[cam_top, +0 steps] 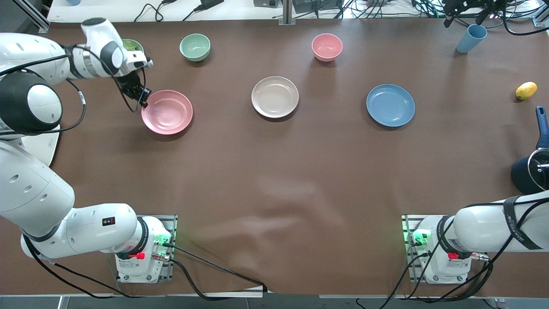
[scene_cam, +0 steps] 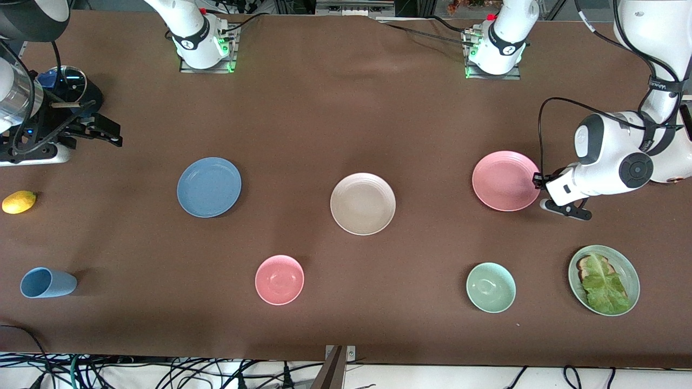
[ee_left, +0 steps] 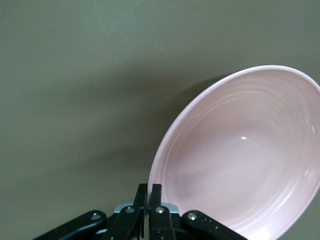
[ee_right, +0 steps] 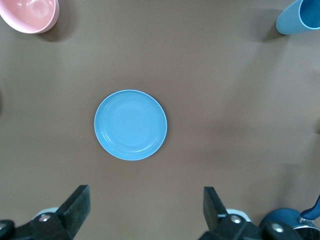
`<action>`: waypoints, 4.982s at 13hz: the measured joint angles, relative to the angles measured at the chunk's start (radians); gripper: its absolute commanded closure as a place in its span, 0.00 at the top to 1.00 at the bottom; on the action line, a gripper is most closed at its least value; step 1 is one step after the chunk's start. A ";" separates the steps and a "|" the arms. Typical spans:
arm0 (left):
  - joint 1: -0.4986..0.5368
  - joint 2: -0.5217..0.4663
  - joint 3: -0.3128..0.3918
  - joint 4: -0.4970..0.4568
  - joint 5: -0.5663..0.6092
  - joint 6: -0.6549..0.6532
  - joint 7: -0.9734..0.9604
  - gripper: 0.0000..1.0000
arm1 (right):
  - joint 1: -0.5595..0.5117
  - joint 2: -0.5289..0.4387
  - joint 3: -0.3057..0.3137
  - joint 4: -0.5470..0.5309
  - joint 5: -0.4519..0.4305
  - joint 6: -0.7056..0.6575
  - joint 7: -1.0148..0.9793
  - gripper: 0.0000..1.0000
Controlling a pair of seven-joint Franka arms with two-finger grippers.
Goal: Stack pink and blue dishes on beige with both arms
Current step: 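Carry the pink plate with the left gripper over the beige plate, then lower the pink plate onto the beige plate and open the left gripper, then withdraw the left gripper while the right gripper reaches the blue plate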
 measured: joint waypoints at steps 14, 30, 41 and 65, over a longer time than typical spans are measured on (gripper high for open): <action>-0.460 0.096 -0.023 0.379 -0.188 -0.285 -0.570 0.00 | -0.005 0.002 -0.005 0.002 0.000 0.011 0.001 1.00; -0.620 0.352 -0.022 0.530 -0.272 -0.034 -0.650 0.31 | -0.004 0.059 -0.001 0.002 0.000 0.012 -0.036 1.00; -0.595 0.356 0.006 0.548 -0.268 -0.005 -0.590 1.00 | 0.034 0.128 0.007 -0.011 0.001 0.099 -0.033 1.00; -0.207 0.122 0.010 0.546 -0.181 -0.340 -0.460 1.00 | 0.027 0.155 -0.100 -0.625 0.001 0.774 -0.077 1.00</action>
